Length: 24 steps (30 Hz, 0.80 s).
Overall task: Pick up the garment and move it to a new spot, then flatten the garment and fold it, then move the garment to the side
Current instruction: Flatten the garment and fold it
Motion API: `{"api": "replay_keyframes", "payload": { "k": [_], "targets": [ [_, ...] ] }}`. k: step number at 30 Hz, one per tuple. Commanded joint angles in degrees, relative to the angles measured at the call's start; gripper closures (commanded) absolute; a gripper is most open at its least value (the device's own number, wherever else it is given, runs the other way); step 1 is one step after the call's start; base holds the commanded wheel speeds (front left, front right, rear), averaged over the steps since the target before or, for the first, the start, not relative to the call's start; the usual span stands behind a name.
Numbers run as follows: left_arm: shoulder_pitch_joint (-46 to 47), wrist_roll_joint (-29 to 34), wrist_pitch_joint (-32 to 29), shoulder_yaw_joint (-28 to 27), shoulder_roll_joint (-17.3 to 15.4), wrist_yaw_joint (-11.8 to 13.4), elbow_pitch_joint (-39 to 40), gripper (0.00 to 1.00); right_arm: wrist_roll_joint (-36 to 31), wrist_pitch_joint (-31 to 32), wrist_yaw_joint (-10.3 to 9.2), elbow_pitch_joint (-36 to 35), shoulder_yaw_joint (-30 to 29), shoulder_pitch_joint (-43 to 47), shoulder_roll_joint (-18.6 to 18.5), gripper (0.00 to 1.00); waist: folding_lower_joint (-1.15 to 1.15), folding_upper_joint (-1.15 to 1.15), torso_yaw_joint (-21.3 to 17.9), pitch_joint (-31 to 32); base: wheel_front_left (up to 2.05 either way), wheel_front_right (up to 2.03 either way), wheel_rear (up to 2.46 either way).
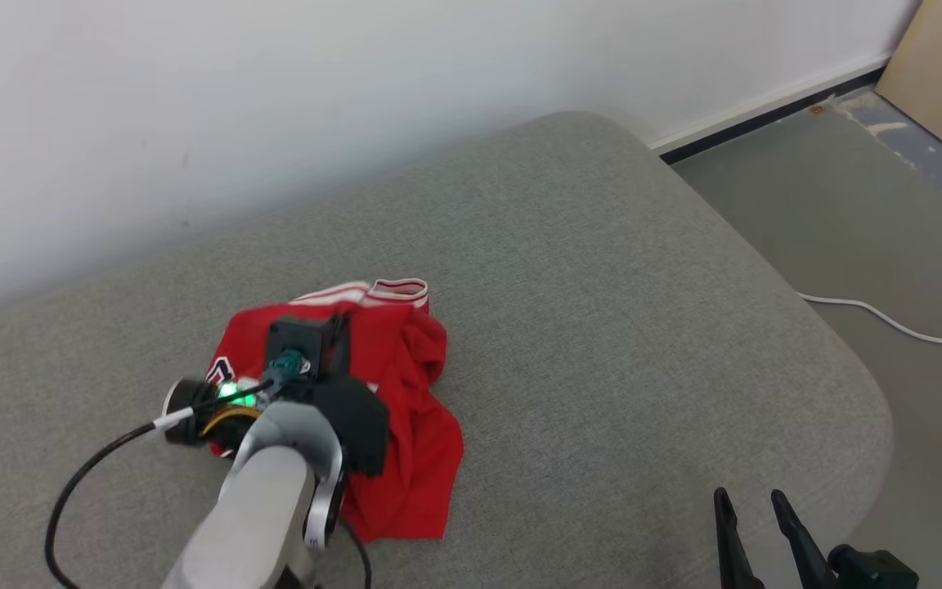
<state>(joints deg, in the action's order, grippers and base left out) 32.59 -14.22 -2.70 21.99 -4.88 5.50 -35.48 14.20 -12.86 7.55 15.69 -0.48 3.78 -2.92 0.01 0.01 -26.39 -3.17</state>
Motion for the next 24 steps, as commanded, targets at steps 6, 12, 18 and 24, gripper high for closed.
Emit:
{"api": "replay_keyframes", "payload": {
  "k": [6, 12, 18, 24],
  "targets": [
    [8.7, -2.2, 7.3, 2.1, 1.7, -3.0, 5.6, 1.0, 0.0, 0.1, -0.13, 0.3, 0.2, -0.2, 0.1, 0.0, -0.01, -0.01, 2.4, 0.5, 0.0, 0.0, 0.0],
    [16.9, -10.1, 14.6, 4.0, 2.0, -2.2, 16.9, 1.0, -0.6, 0.4, -0.13, 0.6, 0.4, 0.1, 0.1, 0.0, -0.01, -0.01, 4.6, 1.4, 0.0, 0.0, 0.0],
    [19.4, -20.8, 17.7, 3.1, 1.9, 1.1, 28.7, 1.0, -0.9, 1.1, -0.13, -0.1, -0.2, 1.1, 0.1, 0.0, -0.01, -0.01, 9.1, 2.3, 0.0, 0.0, 0.0],
    [6.3, -25.5, 17.9, -1.0, 1.0, 3.7, 27.9, 1.0, -0.7, 1.7, -0.13, -1.1, -0.1, 2.2, 0.1, 0.0, -0.01, -0.01, 16.3, 2.4, 0.0, 0.0, 0.0]
  ]
}}
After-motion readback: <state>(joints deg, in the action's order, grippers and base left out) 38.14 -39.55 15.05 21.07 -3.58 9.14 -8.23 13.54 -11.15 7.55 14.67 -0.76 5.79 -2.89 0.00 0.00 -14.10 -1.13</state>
